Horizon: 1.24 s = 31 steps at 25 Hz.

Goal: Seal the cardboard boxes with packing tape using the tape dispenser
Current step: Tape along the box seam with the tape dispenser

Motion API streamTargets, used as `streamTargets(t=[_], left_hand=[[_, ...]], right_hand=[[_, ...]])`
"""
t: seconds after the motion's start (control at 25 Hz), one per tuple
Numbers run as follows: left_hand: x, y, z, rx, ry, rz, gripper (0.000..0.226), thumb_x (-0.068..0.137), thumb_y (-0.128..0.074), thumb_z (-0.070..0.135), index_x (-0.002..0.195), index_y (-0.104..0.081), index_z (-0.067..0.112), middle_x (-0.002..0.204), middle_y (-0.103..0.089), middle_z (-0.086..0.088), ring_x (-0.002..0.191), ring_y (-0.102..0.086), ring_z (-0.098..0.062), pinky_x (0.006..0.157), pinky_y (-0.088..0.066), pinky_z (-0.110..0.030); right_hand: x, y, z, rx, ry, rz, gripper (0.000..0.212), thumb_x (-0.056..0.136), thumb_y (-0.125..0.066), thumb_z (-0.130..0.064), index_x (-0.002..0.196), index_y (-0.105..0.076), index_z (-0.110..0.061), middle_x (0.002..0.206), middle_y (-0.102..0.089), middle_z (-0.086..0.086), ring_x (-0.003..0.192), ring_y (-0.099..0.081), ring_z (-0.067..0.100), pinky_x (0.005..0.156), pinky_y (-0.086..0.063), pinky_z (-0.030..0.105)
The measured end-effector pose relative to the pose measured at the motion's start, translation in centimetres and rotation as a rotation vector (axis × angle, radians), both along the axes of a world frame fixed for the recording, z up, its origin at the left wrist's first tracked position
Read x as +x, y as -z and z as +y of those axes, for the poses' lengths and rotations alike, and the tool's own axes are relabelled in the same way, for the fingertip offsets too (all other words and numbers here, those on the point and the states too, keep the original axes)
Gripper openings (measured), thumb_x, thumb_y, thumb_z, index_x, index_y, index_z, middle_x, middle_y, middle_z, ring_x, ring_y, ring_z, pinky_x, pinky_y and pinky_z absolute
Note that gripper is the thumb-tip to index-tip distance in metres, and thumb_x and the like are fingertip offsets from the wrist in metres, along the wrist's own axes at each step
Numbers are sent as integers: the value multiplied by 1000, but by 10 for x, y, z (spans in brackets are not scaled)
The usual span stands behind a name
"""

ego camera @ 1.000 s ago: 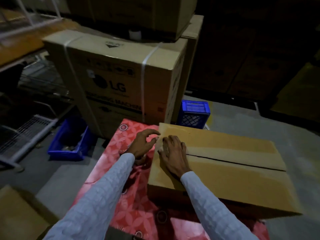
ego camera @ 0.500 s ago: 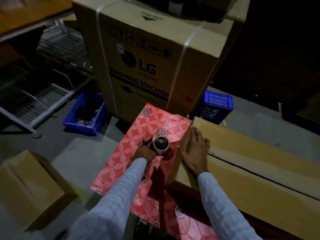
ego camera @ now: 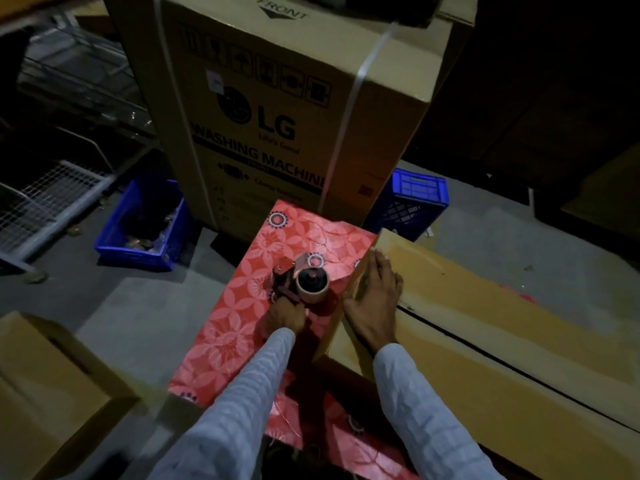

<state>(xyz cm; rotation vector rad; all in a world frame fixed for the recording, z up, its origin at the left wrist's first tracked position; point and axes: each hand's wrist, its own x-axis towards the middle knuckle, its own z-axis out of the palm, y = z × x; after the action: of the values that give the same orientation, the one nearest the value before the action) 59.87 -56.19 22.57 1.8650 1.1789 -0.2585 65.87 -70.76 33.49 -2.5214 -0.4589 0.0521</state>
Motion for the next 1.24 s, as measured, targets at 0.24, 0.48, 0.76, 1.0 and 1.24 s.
streamTargets(t=[0.24,0.48,0.76,1.0,1.24], left_hand=[[7,-33,18,35,-86,-93,41,89,-58,35,117,-67,7,126,-66,-22,115,-61,-44,92,-48,-43],[19,-111,51,138,-138,-337,44,96,-62,32,121,-65,-4,127,-63,-29,118,-58,-46,96,-47,-44],[27,-213,45,-470,-108,-629,43,104,-47,39,71,-54,12,58,-47,-7,46,-32,-16,48,-24,-23],[37,-251,-28,-792,230,-707,30,72,-75,30,73,-46,20,56,-38,3,41,-33,-11,42,-28,-21],[46,-224,-110,-1182,475,-667,31,83,-83,29,74,-56,18,51,-33,4,34,-34,-8,37,-31,-19]], right_hand=[[-12,2,28,27,-105,17,95,77,-65,-31,161,-26,-12,167,-26,6,157,-13,25,128,-2,45],[-43,2,67,81,-234,73,100,76,-66,-30,163,-19,-12,168,-22,7,157,-10,25,127,6,39],[-86,-19,75,350,-376,263,62,83,-62,-39,143,-48,-34,142,-53,-4,133,-46,20,118,-30,38],[-43,-48,5,918,-34,755,23,93,-56,-16,99,-77,-20,95,-77,9,86,-68,30,70,-50,37],[40,-94,-150,1183,242,643,28,107,-50,-26,117,-72,-11,108,-77,14,97,-73,33,81,-58,38]])
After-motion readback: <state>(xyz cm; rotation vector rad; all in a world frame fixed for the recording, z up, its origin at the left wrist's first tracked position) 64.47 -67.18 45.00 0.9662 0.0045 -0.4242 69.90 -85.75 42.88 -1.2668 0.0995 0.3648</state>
